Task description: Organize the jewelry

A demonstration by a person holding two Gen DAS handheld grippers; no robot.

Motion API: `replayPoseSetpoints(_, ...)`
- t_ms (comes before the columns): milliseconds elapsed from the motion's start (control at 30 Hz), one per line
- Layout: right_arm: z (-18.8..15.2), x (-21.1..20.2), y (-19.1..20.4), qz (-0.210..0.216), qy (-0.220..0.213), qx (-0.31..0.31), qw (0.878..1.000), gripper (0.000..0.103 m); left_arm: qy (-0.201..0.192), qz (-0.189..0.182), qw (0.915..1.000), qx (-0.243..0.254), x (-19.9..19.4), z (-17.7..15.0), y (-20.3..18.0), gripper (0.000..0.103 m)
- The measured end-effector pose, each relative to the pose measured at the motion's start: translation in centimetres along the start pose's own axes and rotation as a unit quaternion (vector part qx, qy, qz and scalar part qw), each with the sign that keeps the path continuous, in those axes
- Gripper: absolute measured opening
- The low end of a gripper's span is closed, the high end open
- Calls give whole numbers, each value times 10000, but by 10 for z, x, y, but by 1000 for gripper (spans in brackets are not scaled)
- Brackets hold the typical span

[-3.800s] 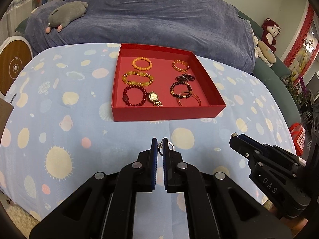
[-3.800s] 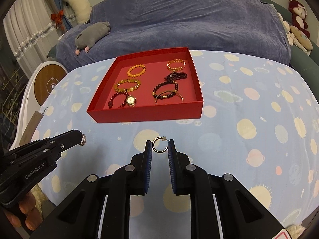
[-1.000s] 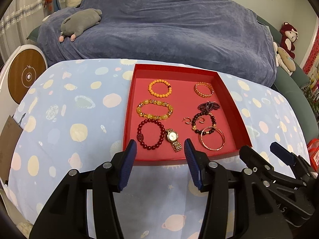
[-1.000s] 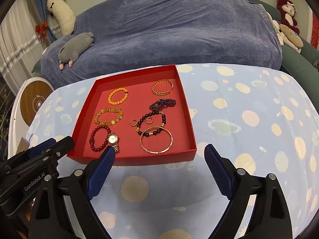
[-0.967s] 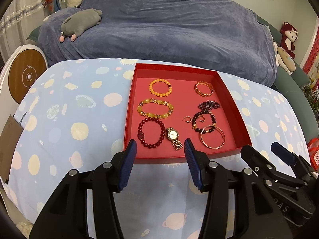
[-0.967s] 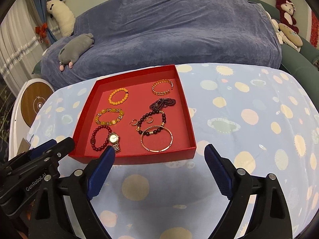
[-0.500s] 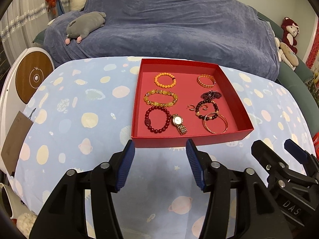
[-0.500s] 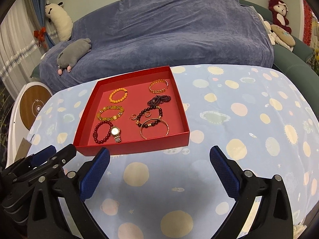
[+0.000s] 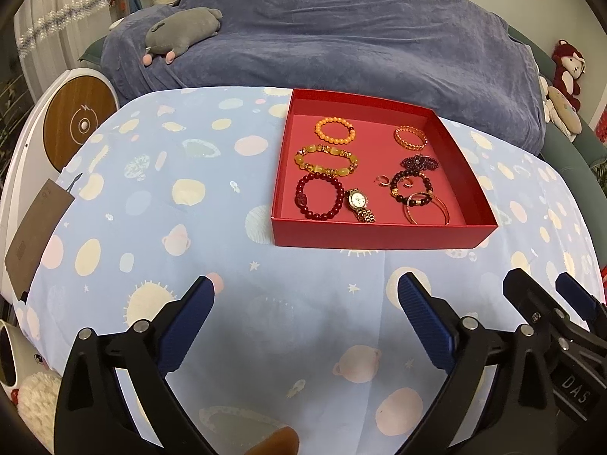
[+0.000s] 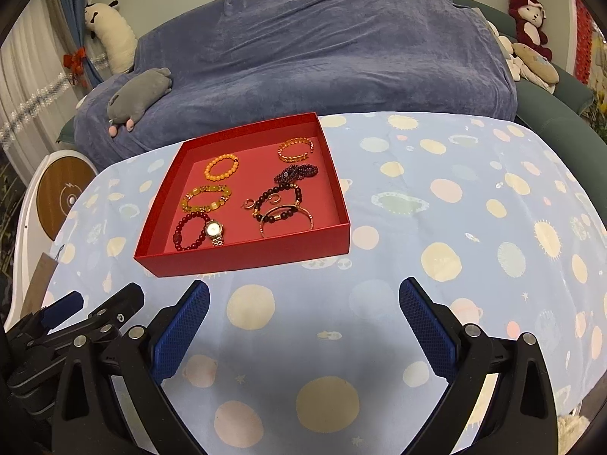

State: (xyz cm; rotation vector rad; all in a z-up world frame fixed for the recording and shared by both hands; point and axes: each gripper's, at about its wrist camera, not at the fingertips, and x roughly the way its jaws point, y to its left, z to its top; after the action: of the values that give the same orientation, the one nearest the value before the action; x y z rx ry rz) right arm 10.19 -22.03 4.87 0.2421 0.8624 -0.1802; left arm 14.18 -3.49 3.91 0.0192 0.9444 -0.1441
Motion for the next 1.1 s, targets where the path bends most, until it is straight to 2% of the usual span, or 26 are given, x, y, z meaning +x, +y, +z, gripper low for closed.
replayPoseSetpoints(467, -10, 2, -4, -85, 117, -21, 9999, 96, 20, 119, 9997, 194, 1, -7, -6, 94)
replayPoseSetpoints(1100, -10, 2, 4, -110, 140, -202, 9996, 96, 35, 272, 9996, 71, -4, -11, 2, 94)
